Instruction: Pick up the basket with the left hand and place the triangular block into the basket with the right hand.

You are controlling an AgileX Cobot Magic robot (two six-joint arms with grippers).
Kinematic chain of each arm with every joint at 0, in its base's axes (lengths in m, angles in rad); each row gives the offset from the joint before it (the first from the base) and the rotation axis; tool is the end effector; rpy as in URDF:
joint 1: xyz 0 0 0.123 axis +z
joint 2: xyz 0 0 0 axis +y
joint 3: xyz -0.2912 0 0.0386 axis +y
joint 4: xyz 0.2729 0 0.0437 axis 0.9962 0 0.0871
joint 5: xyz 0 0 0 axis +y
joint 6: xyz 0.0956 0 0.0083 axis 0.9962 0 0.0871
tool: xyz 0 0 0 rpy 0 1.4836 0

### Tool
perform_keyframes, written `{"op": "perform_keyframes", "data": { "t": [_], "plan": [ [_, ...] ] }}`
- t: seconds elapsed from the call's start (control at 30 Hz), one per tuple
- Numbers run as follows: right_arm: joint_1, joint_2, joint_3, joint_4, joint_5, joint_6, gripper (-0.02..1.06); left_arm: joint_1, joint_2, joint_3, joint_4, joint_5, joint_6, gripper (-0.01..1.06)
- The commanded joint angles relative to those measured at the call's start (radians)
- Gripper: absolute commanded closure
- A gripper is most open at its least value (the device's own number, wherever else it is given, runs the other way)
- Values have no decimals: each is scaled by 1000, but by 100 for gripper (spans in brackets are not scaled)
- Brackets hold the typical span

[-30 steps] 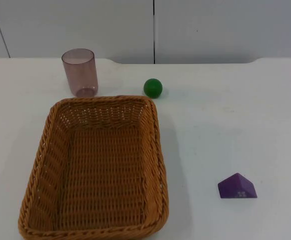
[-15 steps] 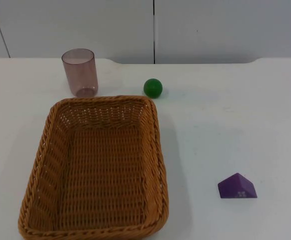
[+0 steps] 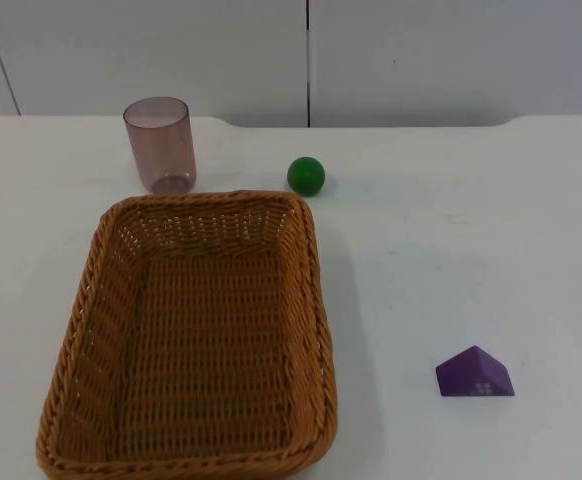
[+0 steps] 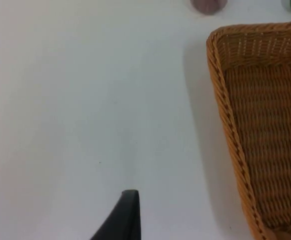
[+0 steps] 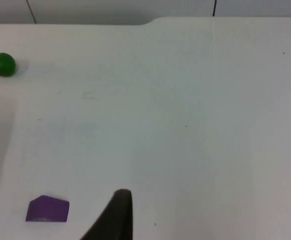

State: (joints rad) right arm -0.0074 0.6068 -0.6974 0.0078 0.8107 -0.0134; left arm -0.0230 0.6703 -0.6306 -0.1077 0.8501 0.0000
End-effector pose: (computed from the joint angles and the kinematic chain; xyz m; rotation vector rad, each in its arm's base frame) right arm 0.1280 -0.0004 0.3322 -0.0038 2.2037 -0.0024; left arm 0.1366 -0.0109 0.2983 -0.0183 2.3716 -0.1411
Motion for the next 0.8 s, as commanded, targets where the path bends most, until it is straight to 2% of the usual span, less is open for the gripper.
{"op": "perform_keyframes", "data": {
  "t": [0.0, 0.37, 0.57, 0.77],
  "plan": [
    [-7, 46, -6, 3, -30, -6, -1, 3, 51, -9, -21, -37, -6, 0],
    [-7, 193, -6, -2, -30, -6, -1, 3, 211, -9, -41, -81, -6, 0],
    [-7, 204, -6, -2, -67, -6, -1, 3, 275, -9, -41, -81, -6, 0],
    [-7, 202, -6, 2, -56, -6, -1, -4, 369, -9, -71, -93, 22, 0]
  ]
}}
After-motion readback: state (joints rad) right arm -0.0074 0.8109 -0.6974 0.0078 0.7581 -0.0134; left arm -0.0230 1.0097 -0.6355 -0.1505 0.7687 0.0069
